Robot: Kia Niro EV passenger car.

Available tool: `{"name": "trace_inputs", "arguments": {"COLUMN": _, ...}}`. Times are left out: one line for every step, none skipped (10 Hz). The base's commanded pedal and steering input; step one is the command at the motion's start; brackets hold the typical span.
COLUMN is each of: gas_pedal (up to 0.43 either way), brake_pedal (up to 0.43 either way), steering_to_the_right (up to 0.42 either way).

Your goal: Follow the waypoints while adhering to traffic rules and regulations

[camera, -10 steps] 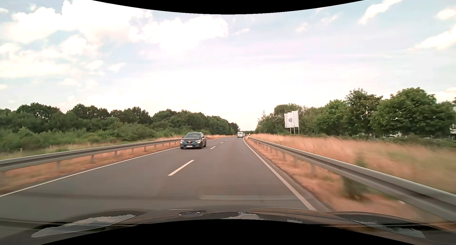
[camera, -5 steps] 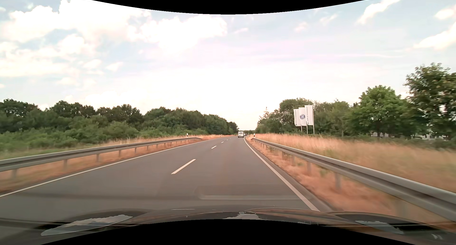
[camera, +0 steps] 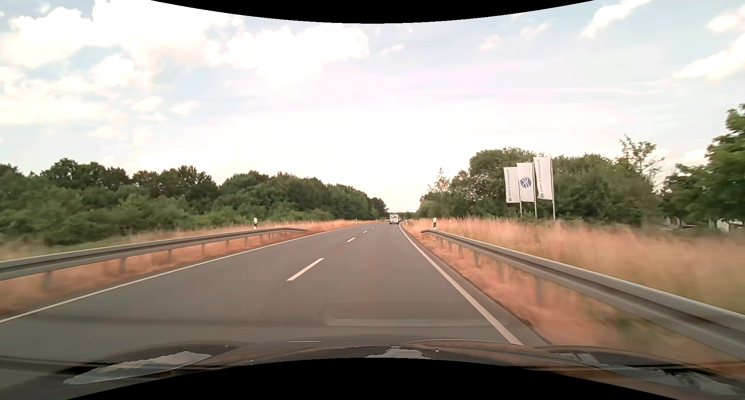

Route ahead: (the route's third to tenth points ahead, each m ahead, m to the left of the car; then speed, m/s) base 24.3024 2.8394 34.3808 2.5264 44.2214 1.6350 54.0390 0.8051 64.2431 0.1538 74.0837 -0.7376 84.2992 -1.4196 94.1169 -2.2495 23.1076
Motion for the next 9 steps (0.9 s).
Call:
{"name": "trace_inputs", "arguments": {"gas_pedal": 0.189, "brake_pedal": 0.000, "steering_to_the_right": 0.003}}
{"name": "trace_inputs", "arguments": {"gas_pedal": 0.189, "brake_pedal": 0.000, "steering_to_the_right": 0.003}}
{"name": "trace_inputs", "arguments": {"gas_pedal": 0.189, "brake_pedal": 0.000, "steering_to_the_right": 0.003}}
{"name": "trace_inputs", "arguments": {"gas_pedal": 0.189, "brake_pedal": 0.000, "steering_to_the_right": 0.005}}
{"name": "trace_inputs", "arguments": {"gas_pedal": 0.189, "brake_pedal": 0.000, "steering_to_the_right": 0.005}}
{"name": "trace_inputs", "arguments": {"gas_pedal": 0.189, "brake_pedal": 0.000, "steering_to_the_right": 0.005}}
{"name": "trace_inputs", "arguments": {"gas_pedal": 0.189, "brake_pedal": 0.000, "steering_to_the_right": 0.005}}
{"name": "trace_inputs", "arguments": {"gas_pedal": 0.189, "brake_pedal": 0.000, "steering_to_the_right": 0.005}}
{"name": "trace_inputs", "arguments": {"gas_pedal": 0.189, "brake_pedal": 0.000, "steering_to_the_right": 0.004}}
